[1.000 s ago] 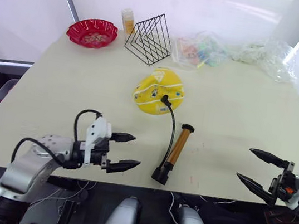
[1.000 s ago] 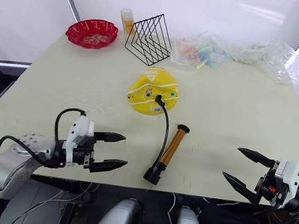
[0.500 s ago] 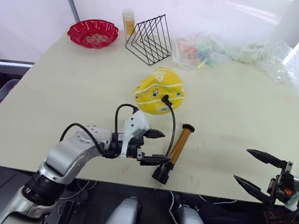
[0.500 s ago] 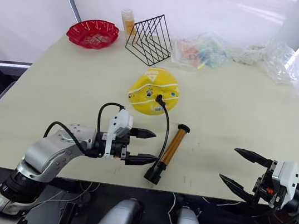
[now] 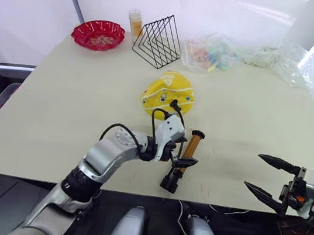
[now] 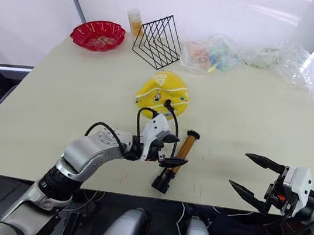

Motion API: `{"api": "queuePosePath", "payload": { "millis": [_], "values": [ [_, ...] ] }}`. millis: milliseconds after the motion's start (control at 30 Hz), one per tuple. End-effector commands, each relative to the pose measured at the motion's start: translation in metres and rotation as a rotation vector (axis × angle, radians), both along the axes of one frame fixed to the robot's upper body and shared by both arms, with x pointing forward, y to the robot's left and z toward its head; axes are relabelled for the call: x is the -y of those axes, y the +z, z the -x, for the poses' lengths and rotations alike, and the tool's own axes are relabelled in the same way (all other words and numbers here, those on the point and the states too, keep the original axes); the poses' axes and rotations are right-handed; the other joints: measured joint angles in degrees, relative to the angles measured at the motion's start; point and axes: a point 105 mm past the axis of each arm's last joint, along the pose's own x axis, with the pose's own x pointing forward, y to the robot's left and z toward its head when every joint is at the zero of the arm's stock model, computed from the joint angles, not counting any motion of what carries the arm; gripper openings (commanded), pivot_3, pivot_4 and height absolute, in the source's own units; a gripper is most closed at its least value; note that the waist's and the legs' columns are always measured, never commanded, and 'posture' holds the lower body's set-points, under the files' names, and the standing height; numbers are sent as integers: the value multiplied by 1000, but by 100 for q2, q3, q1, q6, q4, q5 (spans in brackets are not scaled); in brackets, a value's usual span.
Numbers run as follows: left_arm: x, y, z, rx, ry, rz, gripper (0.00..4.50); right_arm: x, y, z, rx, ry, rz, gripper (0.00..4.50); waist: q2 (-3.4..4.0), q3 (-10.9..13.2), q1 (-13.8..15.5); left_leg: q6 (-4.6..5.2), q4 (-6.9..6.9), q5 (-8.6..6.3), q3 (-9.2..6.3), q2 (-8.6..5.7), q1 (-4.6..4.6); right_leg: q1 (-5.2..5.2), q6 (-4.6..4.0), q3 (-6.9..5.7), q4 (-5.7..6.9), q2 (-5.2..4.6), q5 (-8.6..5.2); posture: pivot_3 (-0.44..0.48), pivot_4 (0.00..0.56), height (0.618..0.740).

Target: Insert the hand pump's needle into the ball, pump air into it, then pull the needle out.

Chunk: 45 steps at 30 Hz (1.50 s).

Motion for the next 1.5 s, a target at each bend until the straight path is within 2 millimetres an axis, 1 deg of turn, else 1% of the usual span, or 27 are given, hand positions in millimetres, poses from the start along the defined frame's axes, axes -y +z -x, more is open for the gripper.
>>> {"api": "queuePosePath", "payload": {
  "millis": [33, 100, 233, 367, 433, 600, 867, 1033, 1233, 1333, 1433, 1467, 1500],
  "values": [
    [8, 1, -2, 24, 8, -23, 4432, -5, 7, 1, 44, 16, 2, 4500, 0, 0, 1, 0, 0, 0, 0, -1, 0, 0, -1, 1, 0, 0, 1, 0, 150, 737],
    [8, 0, -2, 23, 12, -26, 4432, -5, 7, 1, 44, 16, 2, 4500, 0, 0, -8, 0, 0, 0, 0, 0, 1, 0, -7, 0, 0, 0, 4, 0, 150, 737],
    [13, -9, -8, -7, 81, -68, 4432, -4, 7, 0, 47, 9, 4, 4500, 0, 0, -2, 0, 1, 0, 0, -1, 2, 0, -5, 0, 2, 1, 4, 0, 150, 737],
    [9, -15, -11, -14, 124, -111, 4432, -4, 7, 0, 49, 5, 5, 4500, 1, 0, -4, 0, 2, 0, 0, -3, 0, 0, -8, 1, 2, -1, 6, 0, 150, 737],
    [6, -20, -9, -43, 137, -136, 4432, -4, 6, 0, 49, 4, 5, 4500, 1, -1, -11, 0, 2, 0, 1, -3, 1, 0, -10, 1, 2, 0, 8, 0, 150, 737],
    [1, -30, -5, -72, 142, -187, 4432, -4, 5, 1, 50, 3, 5, 4500, 1, -1, -9, 0, 2, 0, 1, -3, 3, 0, -6, 1, 4, 0, 5, 0, 150, 737],
    [-1, -42, -5, -90, 141, -248, 4432, -6, 4, 1, 52, 2, 3, 4500, 1, -1, -8, 0, 2, 0, 1, -3, 3, 0, -9, 2, 4, 0, 7, 0, 150, 737],
    [-4, -58, -11, -97, 143, -303, 4432, -7, 3, 1, 50, 3, -3, 4500, 2, -3, -5, 0, 2, 0, 2, -3, 5, 1, -9, 3, 4, 0, 7, 0, 150, 737],
    [0, -63, -16, -83, 132, -316, 4432, -9, 2, 1, 48, 2, -5, 4500, 4, -6, -19, 0, 3, 0, 3, -3, 12, 7, -7, 3, 4, 0, 6, 0, 150, 737],
    [1, -65, -18, -75, 124, -325, 3612, -9, 2, 0, 51, -1, -3, 4500, 6, -7, -16, 0, 3, 0, 3, -3, 14, 8, -8, 3, 5, 0, 6, 0, 150, 737],
    [0, -65, -20, -66, 126, -329, 2183, -8, 1, 1, 51, -3, -1, 4500, 6, -7, -12, 0, 3, 0, 3, -3, 15, 11, -8, 3, 5, 0, 6, 0, 150, 737],
    [-1, -66, -21, -67, 128, -331, 1950, -8, 1, 1, 51, -4, -1, 4500, 6, -7, -11, 0, 3, 0, 1, -3, 15, 11, -7, 2, 5, 0, 6, 0, 150, 737],
    [-2, -66, -21, -67, 130, -330, 1522, -8, 1, 1, 51, -4, -1, 4500, 6, -7, -11, 0, 3, 0, 1, -3, 15, 11, -7, 2, 5, 0, 6, 0, 150, 737]
  ]
}}
